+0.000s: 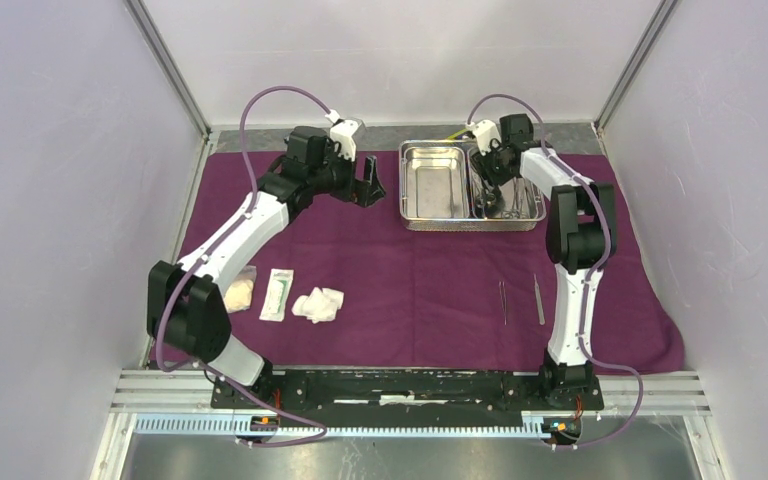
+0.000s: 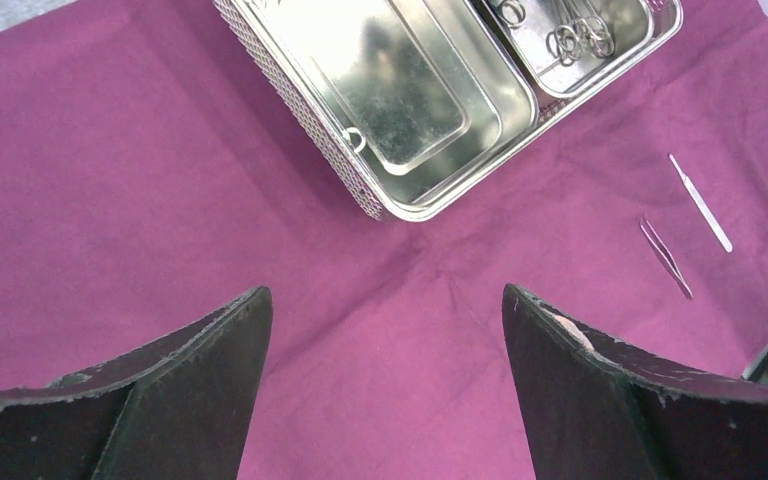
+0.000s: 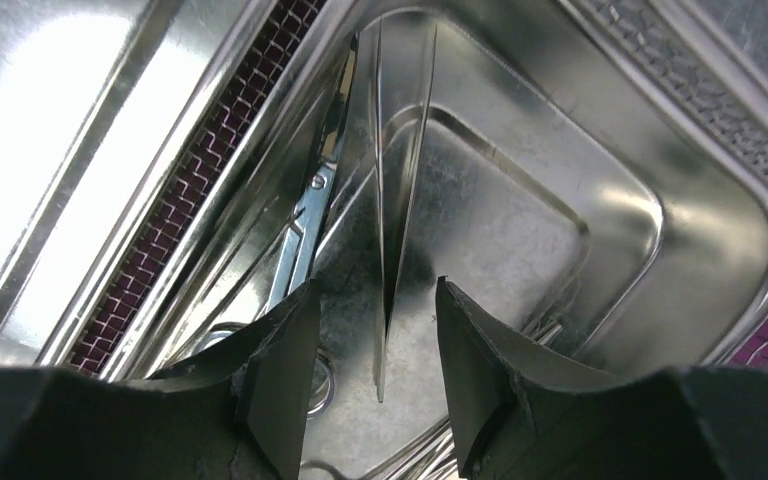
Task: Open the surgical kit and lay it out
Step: Pick up the medical item from the container.
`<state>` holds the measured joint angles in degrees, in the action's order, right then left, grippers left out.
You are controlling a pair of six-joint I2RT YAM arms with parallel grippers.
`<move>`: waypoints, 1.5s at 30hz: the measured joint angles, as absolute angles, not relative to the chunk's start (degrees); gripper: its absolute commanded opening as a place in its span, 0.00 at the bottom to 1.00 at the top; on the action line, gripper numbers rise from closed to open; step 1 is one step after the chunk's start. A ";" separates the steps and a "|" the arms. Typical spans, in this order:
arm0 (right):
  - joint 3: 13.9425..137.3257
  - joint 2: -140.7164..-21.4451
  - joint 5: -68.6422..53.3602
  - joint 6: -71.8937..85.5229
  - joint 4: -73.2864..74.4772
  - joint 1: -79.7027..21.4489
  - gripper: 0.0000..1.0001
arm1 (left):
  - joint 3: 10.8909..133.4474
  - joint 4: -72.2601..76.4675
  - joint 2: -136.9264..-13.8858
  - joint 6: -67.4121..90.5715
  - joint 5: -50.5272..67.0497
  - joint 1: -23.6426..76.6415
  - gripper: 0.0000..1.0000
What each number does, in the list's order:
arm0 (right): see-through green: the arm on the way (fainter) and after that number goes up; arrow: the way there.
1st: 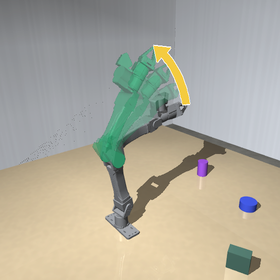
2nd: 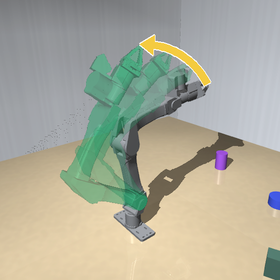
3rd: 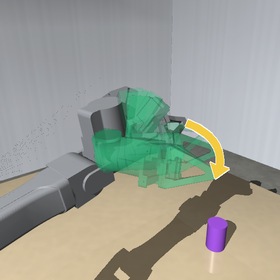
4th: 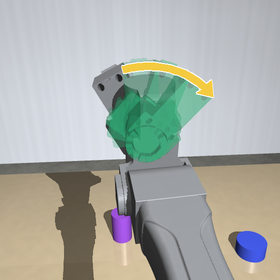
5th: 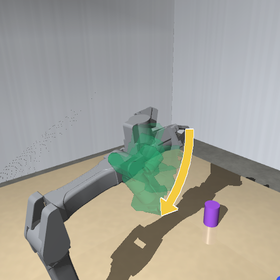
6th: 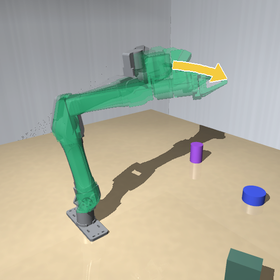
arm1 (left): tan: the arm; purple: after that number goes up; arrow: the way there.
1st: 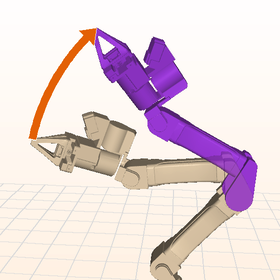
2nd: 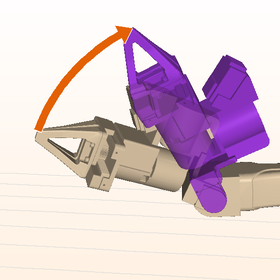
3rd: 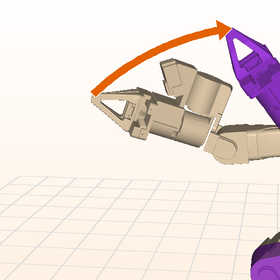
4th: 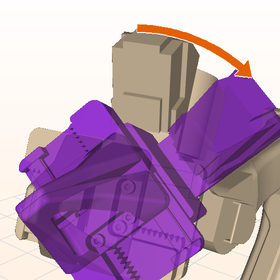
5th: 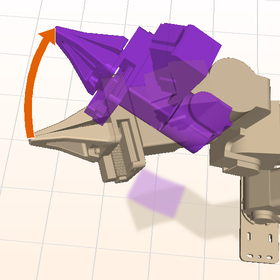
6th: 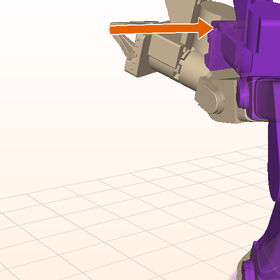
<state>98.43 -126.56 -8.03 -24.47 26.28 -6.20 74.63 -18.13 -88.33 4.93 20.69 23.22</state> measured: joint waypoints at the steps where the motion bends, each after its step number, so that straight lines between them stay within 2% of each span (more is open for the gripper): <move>1: 98.83 -126.72 -8.36 -24.67 26.28 -6.13 0.52 | 74.63 -18.13 -88.60 4.91 20.99 23.22 0.91; 10: 102.45 -129.60 -11.88 -24.91 26.46 -4.95 0.44 | 74.63 -18.15 -89.67 4.91 21.52 23.22 0.91; 16: 103.28 -130.30 -13.98 -24.45 26.57 -4.58 0.30 | 74.63 -18.13 -90.41 4.91 21.54 23.22 0.91; 25: 103.28 -130.23 -15.00 -23.81 26.63 -3.99 0.01 | 74.63 -18.11 -90.50 4.93 21.58 23.22 0.91; 34: 101.67 -125.05 -14.98 -23.18 27.62 -3.07 0.00 | 74.63 -18.13 -90.50 4.95 22.63 23.22 0.92; 35: 101.38 -120.68 -15.00 -22.79 27.68 -2.94 0.00 | 74.63 -18.11 -90.50 4.97 22.70 23.22 0.92; 45: 92.07 -104.25 -21.87 -18.15 25.74 -3.44 0.00 | 75.70 -17.52 -90.50 8.86 25.10 23.22 0.93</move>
